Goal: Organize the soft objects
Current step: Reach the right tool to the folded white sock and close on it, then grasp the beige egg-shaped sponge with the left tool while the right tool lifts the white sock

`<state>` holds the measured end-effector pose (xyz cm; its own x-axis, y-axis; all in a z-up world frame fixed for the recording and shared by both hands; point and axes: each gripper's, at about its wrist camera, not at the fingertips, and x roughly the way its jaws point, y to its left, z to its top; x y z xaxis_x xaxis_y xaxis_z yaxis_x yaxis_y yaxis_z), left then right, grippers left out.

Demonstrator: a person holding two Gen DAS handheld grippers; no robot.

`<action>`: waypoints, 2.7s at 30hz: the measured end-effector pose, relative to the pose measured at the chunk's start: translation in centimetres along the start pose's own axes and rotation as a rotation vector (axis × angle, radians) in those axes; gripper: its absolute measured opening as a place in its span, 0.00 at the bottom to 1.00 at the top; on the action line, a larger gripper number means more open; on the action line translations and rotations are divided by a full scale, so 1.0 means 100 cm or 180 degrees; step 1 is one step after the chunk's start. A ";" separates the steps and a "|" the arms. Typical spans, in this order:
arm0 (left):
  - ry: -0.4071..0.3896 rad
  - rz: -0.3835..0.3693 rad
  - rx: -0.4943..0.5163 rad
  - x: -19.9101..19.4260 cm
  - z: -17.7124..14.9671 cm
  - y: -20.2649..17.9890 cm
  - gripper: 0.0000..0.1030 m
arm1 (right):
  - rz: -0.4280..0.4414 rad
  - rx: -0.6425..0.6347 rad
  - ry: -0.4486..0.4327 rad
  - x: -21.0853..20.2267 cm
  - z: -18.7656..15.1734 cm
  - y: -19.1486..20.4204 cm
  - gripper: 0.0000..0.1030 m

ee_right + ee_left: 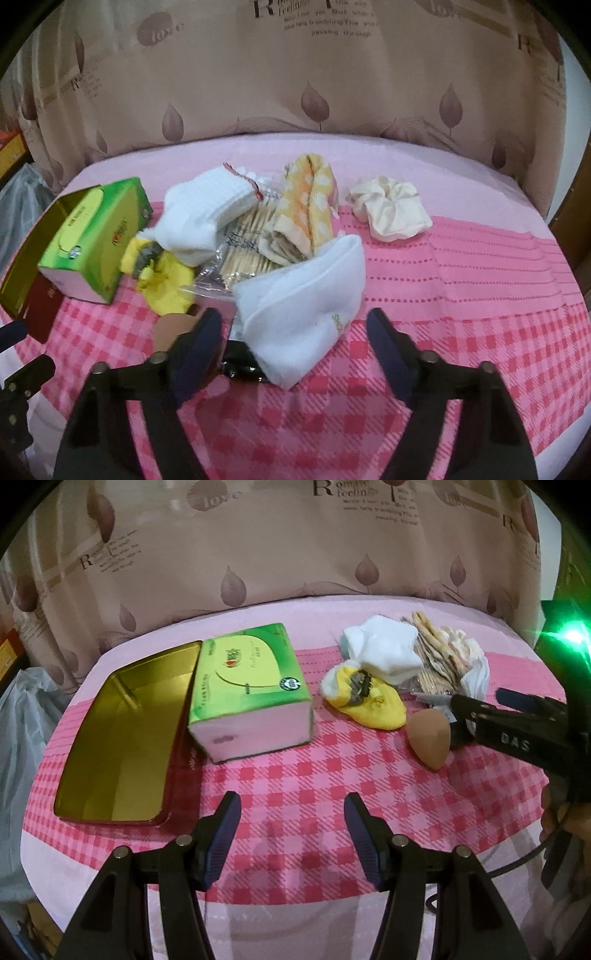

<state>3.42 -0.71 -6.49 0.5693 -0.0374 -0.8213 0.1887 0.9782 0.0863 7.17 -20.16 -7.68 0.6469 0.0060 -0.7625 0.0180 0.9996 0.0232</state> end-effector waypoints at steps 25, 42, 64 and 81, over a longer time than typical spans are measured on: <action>0.0124 -0.0515 0.0127 0.035 0.044 -0.047 0.58 | 0.0017 0.0418 0.0031 0.003 0.002 -0.059 0.15; 0.0332 -0.0705 0.0210 0.059 0.055 -0.094 0.65 | 0.0178 0.0440 -0.0129 -0.023 0.008 -0.055 0.15; 0.0409 -0.0862 0.0064 0.062 0.052 -0.086 0.38 | 0.0234 0.0451 -0.0182 -0.030 0.011 -0.055 0.15; 0.0022 -0.0522 0.0061 -0.006 0.058 -0.028 0.38 | 0.0083 0.0351 -0.0210 -0.031 0.010 -0.049 0.15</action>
<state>7.24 -4.59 -2.95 0.5241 -0.1948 -0.8291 0.2940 0.9550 -0.0385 5.82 -25.06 -4.82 0.6971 0.0265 -0.7165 0.0817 0.9899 0.1162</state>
